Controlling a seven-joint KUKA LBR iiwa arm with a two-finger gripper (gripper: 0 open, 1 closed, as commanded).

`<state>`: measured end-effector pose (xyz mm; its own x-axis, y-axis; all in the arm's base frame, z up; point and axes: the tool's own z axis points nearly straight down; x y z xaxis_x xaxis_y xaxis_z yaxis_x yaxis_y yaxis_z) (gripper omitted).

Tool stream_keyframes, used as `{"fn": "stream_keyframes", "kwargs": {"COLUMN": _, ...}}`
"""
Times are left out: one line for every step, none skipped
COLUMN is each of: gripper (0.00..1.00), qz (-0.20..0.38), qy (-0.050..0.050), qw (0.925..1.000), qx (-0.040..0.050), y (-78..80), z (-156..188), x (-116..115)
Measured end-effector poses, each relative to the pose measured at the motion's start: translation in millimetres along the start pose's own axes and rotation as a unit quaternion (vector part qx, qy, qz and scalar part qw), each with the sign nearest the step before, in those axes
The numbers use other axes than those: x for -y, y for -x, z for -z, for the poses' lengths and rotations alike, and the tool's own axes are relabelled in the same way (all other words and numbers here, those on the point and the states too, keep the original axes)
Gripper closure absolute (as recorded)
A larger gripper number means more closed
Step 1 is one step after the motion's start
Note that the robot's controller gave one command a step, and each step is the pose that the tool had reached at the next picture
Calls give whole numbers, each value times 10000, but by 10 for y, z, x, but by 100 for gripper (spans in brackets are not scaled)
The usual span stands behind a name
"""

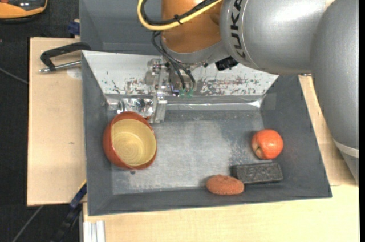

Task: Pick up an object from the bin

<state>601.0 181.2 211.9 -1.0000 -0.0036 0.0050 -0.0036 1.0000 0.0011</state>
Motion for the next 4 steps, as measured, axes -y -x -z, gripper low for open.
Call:
{"fn": "stream_keyframes", "kwargs": {"gripper": 0, "qz": 600, "qy": 19, "qw": 9982, "qx": 26, "y": -120, "z": -1165, "x": -411}}
{"fn": "stream_keyframes", "kwargs": {"gripper": 100, "qz": 585, "qy": 24, "qw": 9983, "qx": 58, "y": -84, "z": -1078, "x": -401}}
{"fn": "stream_keyframes", "kwargs": {"gripper": 100, "qz": 106, "qy": 46, "qw": 9999, "qx": 85, "y": 29, "z": -929, "x": -326}}
{"fn": "stream_keyframes", "kwargs": {"gripper": 100, "qz": -241, "qy": 81, "qw": 9996, "qx": 122, "y": -687, "z": -1390, "x": -180}}
